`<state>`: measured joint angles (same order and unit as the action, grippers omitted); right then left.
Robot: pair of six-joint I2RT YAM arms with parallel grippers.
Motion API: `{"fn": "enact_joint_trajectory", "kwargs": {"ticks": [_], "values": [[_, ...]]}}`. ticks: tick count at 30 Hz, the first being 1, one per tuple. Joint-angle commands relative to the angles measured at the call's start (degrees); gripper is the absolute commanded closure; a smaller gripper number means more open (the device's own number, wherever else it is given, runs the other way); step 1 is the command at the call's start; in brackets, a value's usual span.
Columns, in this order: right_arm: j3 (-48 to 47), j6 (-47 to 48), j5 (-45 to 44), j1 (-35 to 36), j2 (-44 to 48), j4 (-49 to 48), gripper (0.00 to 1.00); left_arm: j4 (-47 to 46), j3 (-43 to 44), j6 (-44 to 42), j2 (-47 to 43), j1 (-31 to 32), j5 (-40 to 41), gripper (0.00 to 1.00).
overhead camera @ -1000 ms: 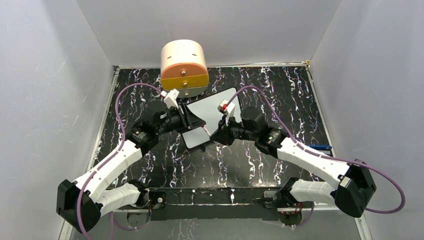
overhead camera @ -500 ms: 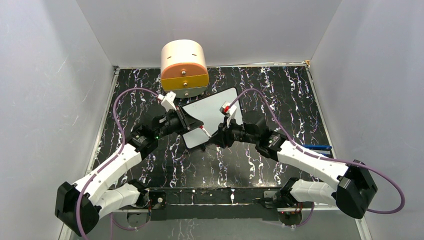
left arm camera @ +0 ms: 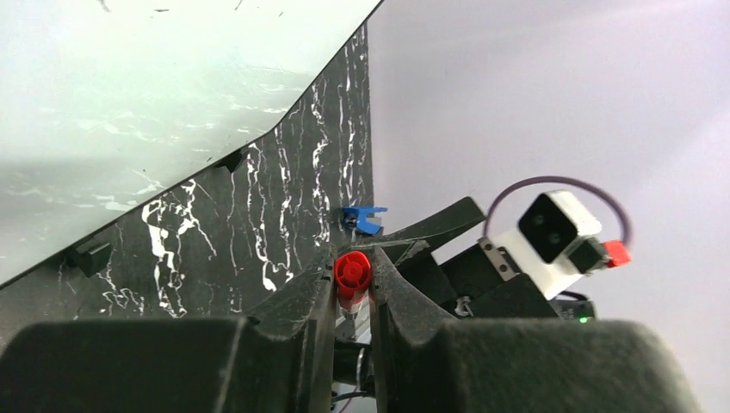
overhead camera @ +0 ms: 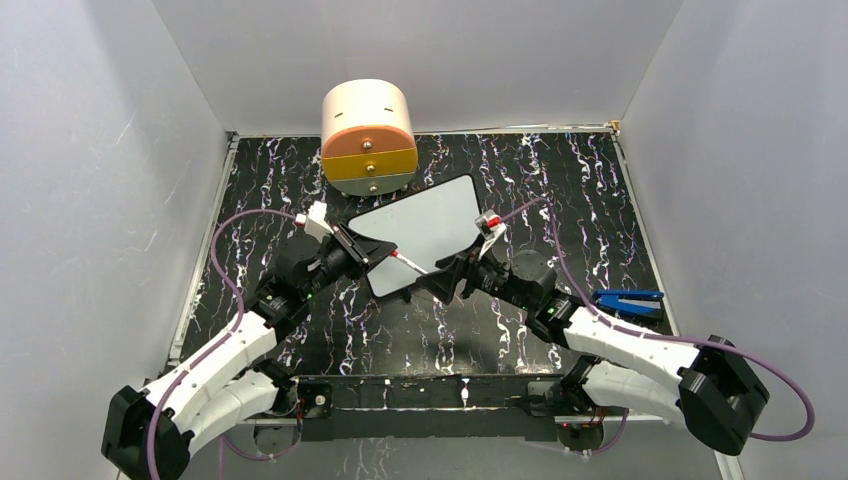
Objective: Write a sentence on the whiteboard
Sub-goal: Open the whiteboard marker at the center of the board.
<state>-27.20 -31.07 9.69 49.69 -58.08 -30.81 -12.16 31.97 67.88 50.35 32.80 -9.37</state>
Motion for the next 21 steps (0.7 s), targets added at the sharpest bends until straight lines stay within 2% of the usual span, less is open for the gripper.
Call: {"fn": "enact_joint_trajectory", "kwargs": {"ticks": [1, 8, 15, 21], "values": [[2.96, -7.91, -3.52, 0.35, 0.34, -15.41, 0.11, -6.98, -2.57, 6.78, -2.54, 0.25, 2.9, 1.0], [4.61, -12.3, -2.2, 0.38, -3.17, -25.71, 0.13, -14.47, -6.07, 12.75, -2.19, 0.25, 2.63, 1.0], [3.03, -14.9, -0.66, 0.39, -7.33, -30.09, 0.2, -19.64, -7.13, 15.96, 0.15, 0.42, 1.46, 1.0], [2.53, -16.41, -0.06, 0.36, -9.31, -34.04, 0.25, -20.27, -7.56, 16.67, 0.72, 0.87, 1.59, 1.0]]}}
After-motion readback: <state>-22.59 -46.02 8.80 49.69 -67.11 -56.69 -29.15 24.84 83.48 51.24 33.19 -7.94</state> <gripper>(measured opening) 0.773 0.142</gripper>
